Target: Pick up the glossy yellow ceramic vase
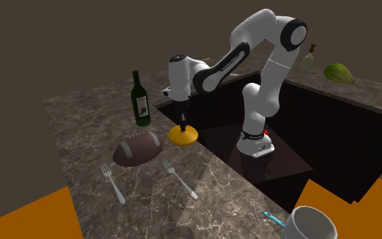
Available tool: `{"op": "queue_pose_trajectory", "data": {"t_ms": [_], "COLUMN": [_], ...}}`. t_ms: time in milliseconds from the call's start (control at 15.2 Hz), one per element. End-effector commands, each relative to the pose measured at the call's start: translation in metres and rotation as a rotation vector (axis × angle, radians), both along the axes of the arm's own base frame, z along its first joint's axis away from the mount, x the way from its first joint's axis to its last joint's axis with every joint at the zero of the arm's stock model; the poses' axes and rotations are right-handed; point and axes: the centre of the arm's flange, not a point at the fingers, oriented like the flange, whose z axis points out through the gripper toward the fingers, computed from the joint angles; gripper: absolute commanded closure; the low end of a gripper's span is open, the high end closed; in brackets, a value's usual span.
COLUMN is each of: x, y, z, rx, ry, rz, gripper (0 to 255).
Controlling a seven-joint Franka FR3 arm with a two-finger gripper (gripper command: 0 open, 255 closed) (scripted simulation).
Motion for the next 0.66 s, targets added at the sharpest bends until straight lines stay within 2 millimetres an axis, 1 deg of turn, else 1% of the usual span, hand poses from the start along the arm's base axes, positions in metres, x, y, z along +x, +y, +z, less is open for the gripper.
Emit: {"op": "queue_pose_trajectory", "data": {"t_ms": [0, 462, 594], "x": [-0.001, -0.001, -0.001], "y": [0.0, 0.0, 0.0], "z": [0.011, 0.048, 0.048], "rx": [0.0, 0.0, 0.0], "ry": [0.0, 0.0, 0.0], "rz": [0.0, 0.0, 0.0], "gripper": [255, 255, 255]}}
